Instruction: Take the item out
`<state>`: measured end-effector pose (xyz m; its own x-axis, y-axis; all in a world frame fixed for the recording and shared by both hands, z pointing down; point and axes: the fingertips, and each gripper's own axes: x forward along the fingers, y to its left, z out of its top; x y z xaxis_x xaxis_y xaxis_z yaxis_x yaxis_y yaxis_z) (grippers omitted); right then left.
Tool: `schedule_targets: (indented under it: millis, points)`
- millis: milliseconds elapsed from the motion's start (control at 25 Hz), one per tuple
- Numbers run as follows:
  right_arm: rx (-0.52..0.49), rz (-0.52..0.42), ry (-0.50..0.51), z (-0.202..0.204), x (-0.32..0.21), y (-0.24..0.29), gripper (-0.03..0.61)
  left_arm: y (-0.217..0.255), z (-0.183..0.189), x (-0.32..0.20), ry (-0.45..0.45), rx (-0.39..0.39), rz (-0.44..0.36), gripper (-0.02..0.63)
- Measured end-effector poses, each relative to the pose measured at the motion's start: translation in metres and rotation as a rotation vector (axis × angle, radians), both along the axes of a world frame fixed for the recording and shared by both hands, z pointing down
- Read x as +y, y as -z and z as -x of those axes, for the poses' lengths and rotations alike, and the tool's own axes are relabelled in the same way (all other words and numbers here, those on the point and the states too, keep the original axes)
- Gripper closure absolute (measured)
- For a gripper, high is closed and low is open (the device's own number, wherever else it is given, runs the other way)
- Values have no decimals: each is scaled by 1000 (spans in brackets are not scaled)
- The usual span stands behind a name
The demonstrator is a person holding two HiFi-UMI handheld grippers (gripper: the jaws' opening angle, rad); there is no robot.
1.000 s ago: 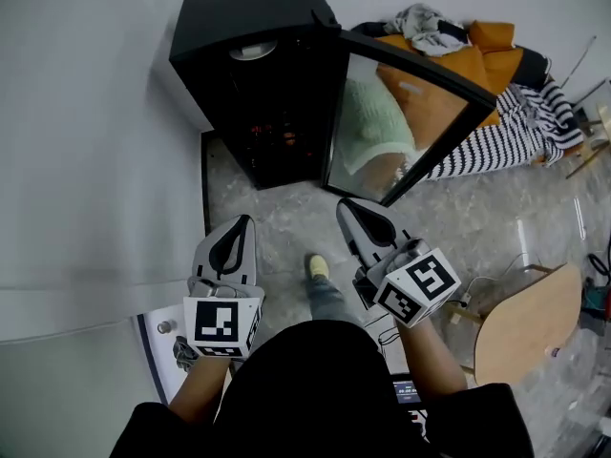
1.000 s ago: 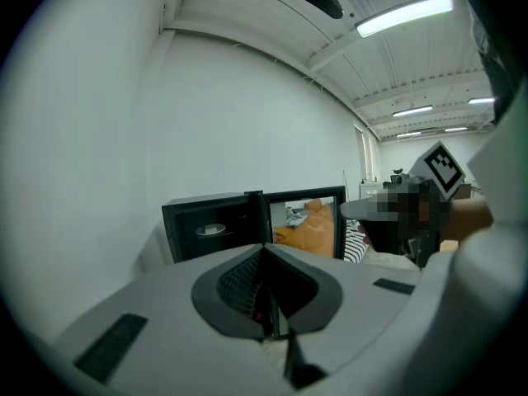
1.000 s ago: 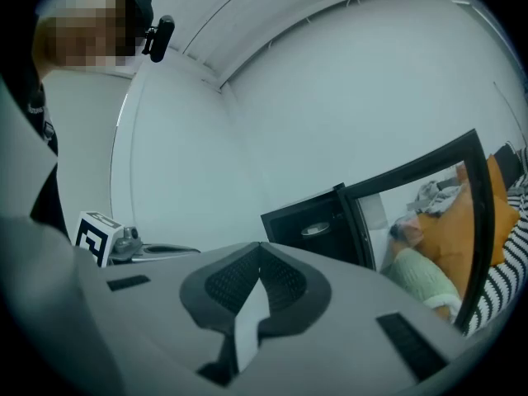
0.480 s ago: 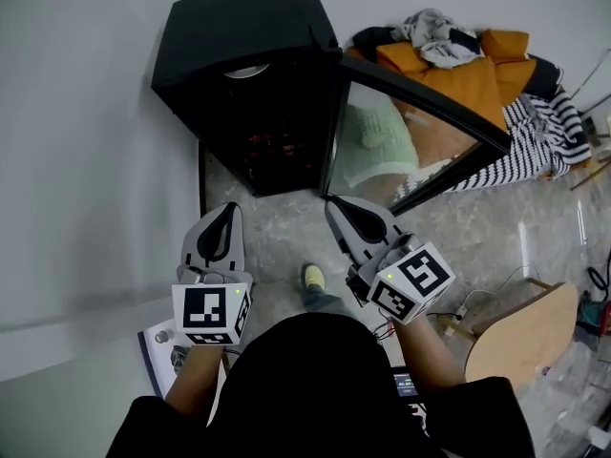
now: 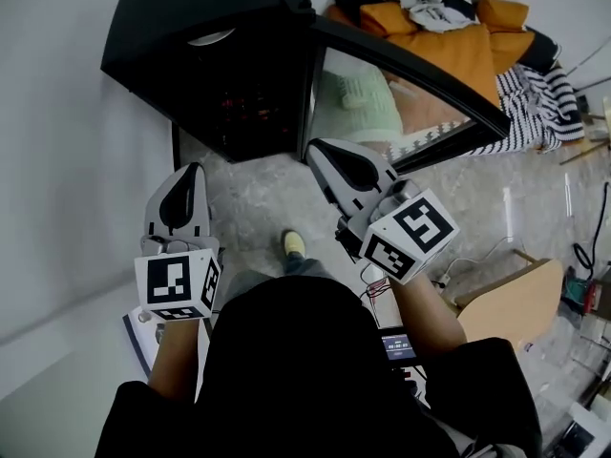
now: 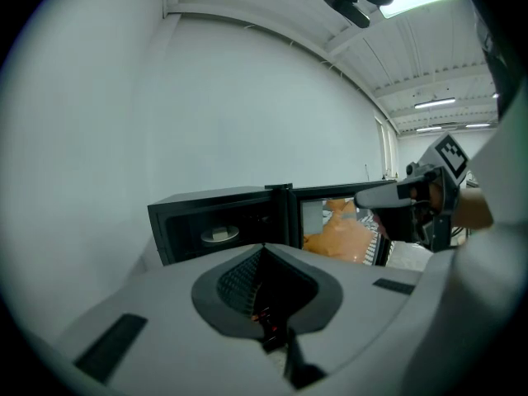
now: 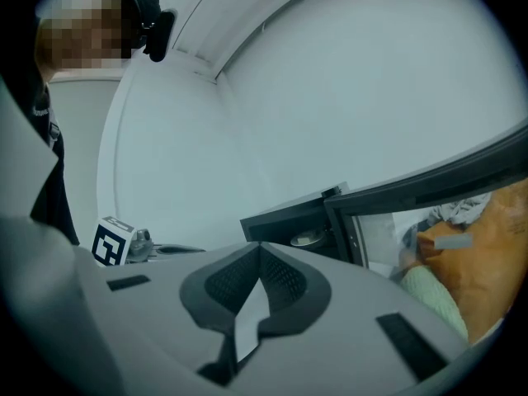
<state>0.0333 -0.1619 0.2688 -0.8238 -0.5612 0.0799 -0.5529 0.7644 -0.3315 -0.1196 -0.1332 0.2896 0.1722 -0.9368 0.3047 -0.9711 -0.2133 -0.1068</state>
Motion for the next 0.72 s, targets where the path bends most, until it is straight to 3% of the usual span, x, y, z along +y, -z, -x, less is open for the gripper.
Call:
schedule_targets:
  millis: [400, 720]
  points:
    - [-19, -28, 2, -2, 2, 9, 571, -1, -8, 2, -6, -54, -9, 606]
    - [-11, -42, 4, 17, 1, 7, 571, -8, 9, -36, -42, -187, -59, 604]
